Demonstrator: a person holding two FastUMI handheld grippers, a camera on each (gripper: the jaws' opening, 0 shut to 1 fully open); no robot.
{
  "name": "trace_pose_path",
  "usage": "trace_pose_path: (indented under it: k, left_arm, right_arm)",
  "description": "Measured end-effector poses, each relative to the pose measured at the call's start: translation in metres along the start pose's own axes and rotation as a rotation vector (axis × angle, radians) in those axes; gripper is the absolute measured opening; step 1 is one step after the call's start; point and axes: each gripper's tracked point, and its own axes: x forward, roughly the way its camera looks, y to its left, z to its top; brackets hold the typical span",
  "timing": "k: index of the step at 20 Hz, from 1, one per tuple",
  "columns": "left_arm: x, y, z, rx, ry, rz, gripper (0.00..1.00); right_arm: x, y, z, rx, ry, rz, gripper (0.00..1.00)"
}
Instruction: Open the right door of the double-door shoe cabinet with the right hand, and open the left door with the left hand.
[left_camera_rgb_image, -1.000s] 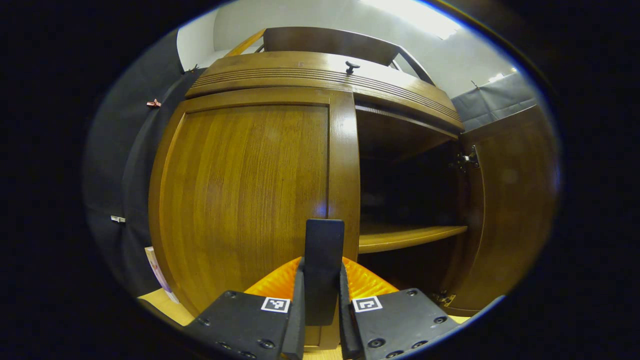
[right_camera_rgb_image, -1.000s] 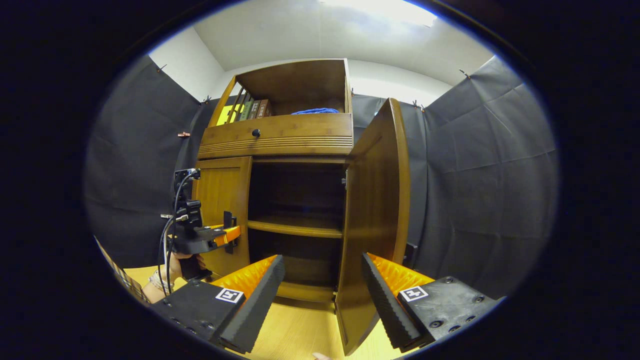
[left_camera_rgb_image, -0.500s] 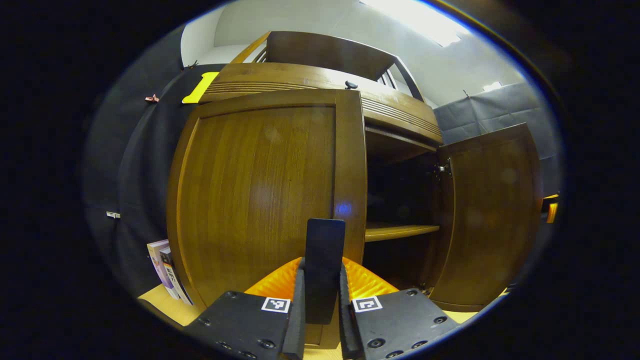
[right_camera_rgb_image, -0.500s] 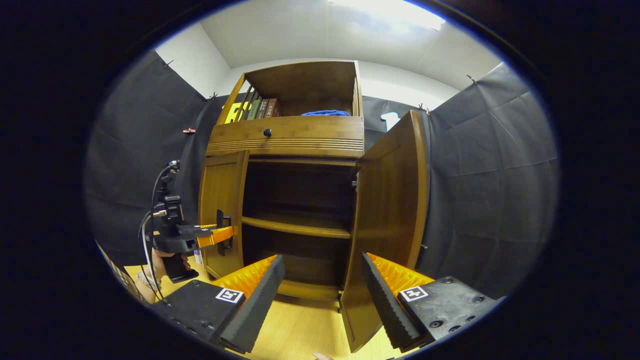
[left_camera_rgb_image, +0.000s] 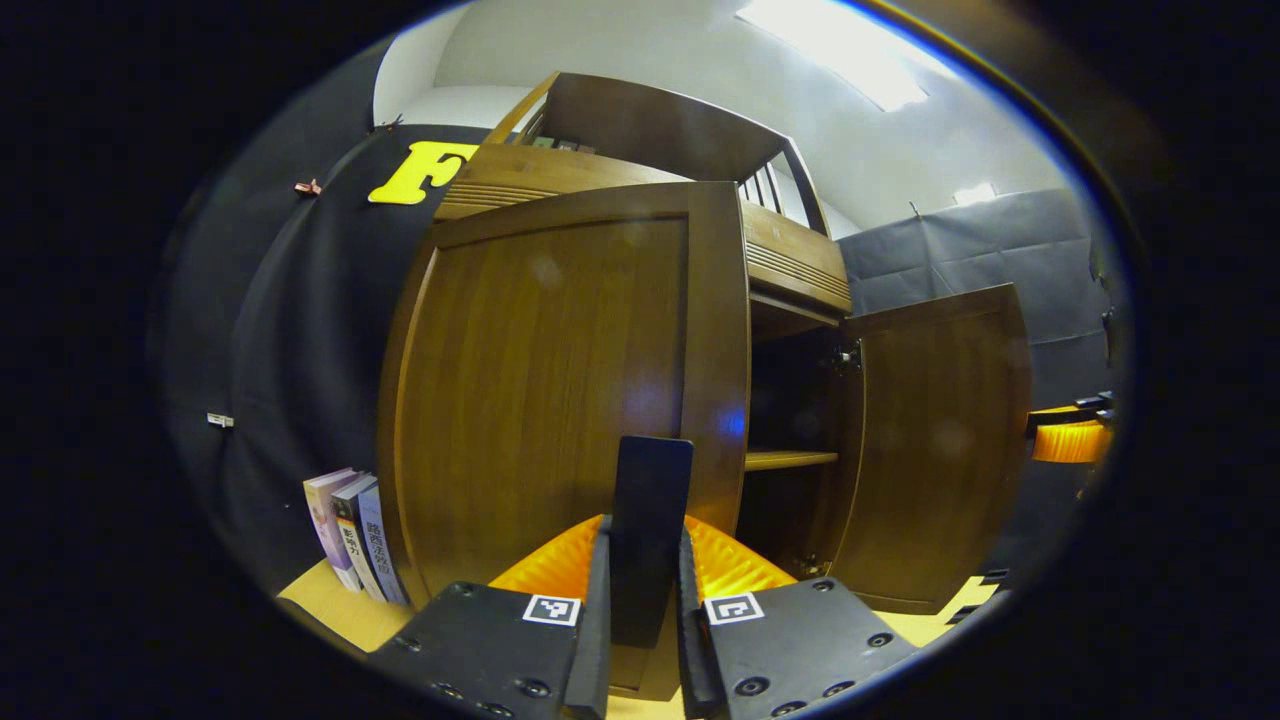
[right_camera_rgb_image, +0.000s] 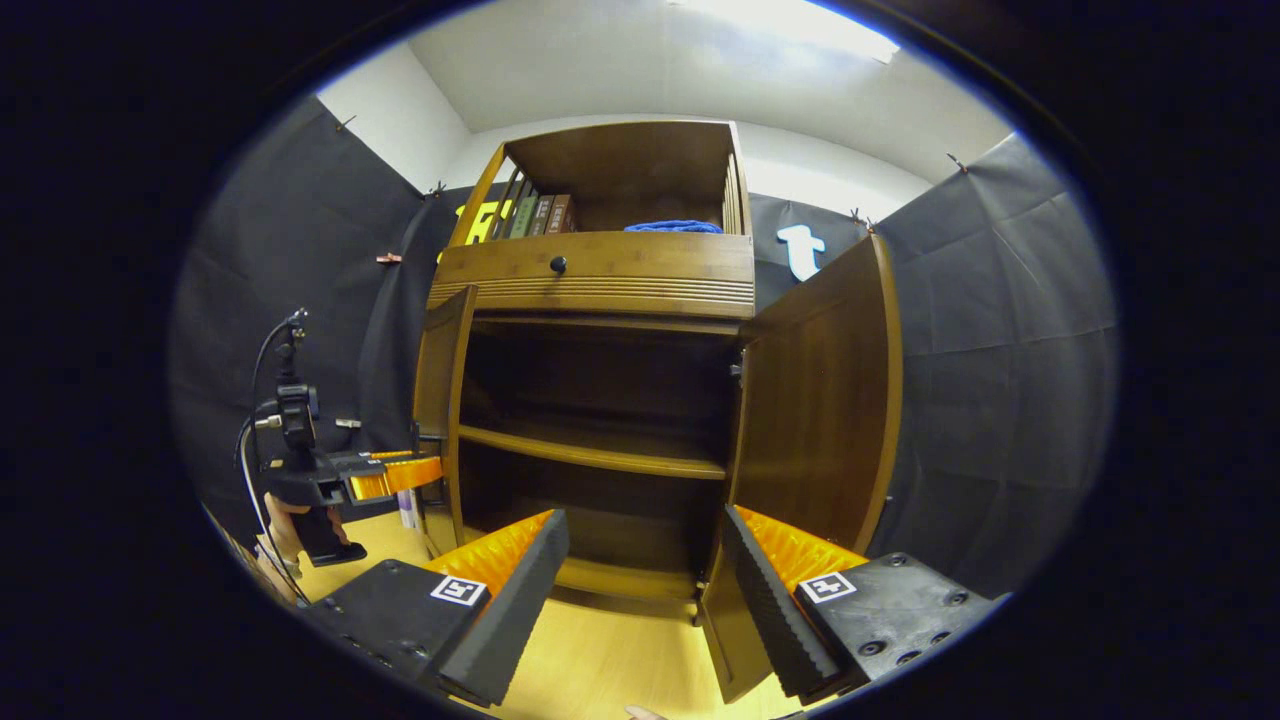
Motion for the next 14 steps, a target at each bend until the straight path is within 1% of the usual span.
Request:
trace_pose_path:
  k: [2,5,6,9,10,11,14]
  left_arm:
    - [-0.008,0.003,0.001,0.007,0.001,0.003,0.31]
    - [-0.021,0.009,0.004,0.002,-0.009,0.007,0.31]
    - [-0.026,0.012,0.004,-0.001,-0.008,0.010,0.31]
    - [-0.043,0.021,0.008,0.000,-0.012,0.022,0.31]
    - [-0.048,0.024,0.009,0.000,-0.013,0.024,0.32]
    - [-0.054,0.028,0.010,0.002,-0.011,0.028,0.31]
    - [-0.071,0.041,0.013,0.015,-0.010,0.050,0.32]
  right_arm:
    - [0.004,0.010,0.002,0.020,-0.011,0.023,0.99]
    - [0.006,0.023,-0.001,0.035,-0.008,0.055,0.95]
    - [0.006,0.028,-0.002,0.040,-0.007,0.067,0.99]
    - [0.008,0.039,-0.005,0.046,-0.004,0.092,0.97]
    - [0.009,0.042,-0.006,0.046,-0.005,0.097,0.96]
    - [0.008,0.045,-0.006,0.045,-0.009,0.098,0.96]
    - [0.013,0.060,-0.007,0.041,-0.020,0.114,0.95]
